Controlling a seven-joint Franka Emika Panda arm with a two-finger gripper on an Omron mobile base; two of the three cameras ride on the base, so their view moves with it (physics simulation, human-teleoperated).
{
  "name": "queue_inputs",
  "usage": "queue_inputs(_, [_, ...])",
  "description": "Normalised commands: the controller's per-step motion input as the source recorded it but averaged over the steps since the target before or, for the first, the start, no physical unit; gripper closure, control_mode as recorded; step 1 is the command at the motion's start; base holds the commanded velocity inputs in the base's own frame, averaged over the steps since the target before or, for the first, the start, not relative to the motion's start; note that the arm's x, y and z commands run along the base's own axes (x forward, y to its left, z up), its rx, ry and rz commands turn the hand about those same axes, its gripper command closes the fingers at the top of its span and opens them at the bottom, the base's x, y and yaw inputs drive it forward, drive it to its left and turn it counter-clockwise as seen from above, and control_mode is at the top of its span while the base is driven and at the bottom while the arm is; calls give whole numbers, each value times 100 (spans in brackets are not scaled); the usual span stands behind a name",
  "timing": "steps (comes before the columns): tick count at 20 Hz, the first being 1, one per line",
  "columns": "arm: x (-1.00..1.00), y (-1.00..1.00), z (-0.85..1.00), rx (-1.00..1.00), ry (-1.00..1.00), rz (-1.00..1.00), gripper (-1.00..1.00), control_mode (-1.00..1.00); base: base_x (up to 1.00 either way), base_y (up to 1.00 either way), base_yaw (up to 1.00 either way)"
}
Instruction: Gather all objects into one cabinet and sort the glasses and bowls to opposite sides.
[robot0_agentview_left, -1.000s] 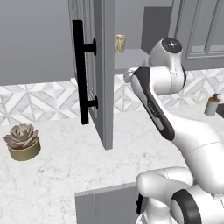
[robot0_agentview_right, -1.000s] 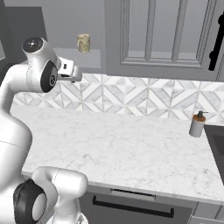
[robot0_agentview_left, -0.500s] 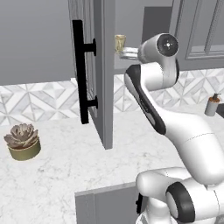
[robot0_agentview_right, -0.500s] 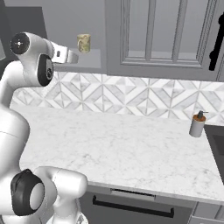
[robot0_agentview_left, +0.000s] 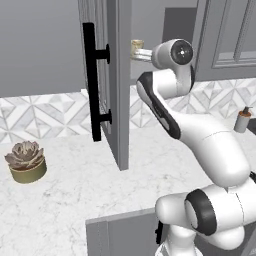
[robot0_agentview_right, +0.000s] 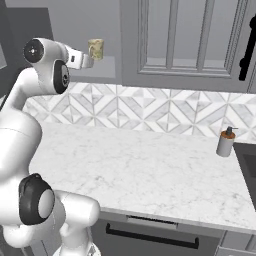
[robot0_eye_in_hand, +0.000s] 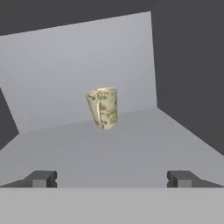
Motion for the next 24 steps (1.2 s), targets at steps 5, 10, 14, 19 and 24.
queue_inputs(5, [4,0,62,5,0,7,-100,-100,0,0,0])
queue_inputs(10, [18,0,13,0,1,1,-100,-100,0,0,0])
queue_inputs(14, [6,0,-8,-6,4,-9,-100,-100,0,0,0])
queue_inputs(19, [0,0,-18,-6,8,-10,-100,-100,0,0,0])
queue_inputs(24, [17,0,-18,-4,14,-6,-100,-100,0,0,0])
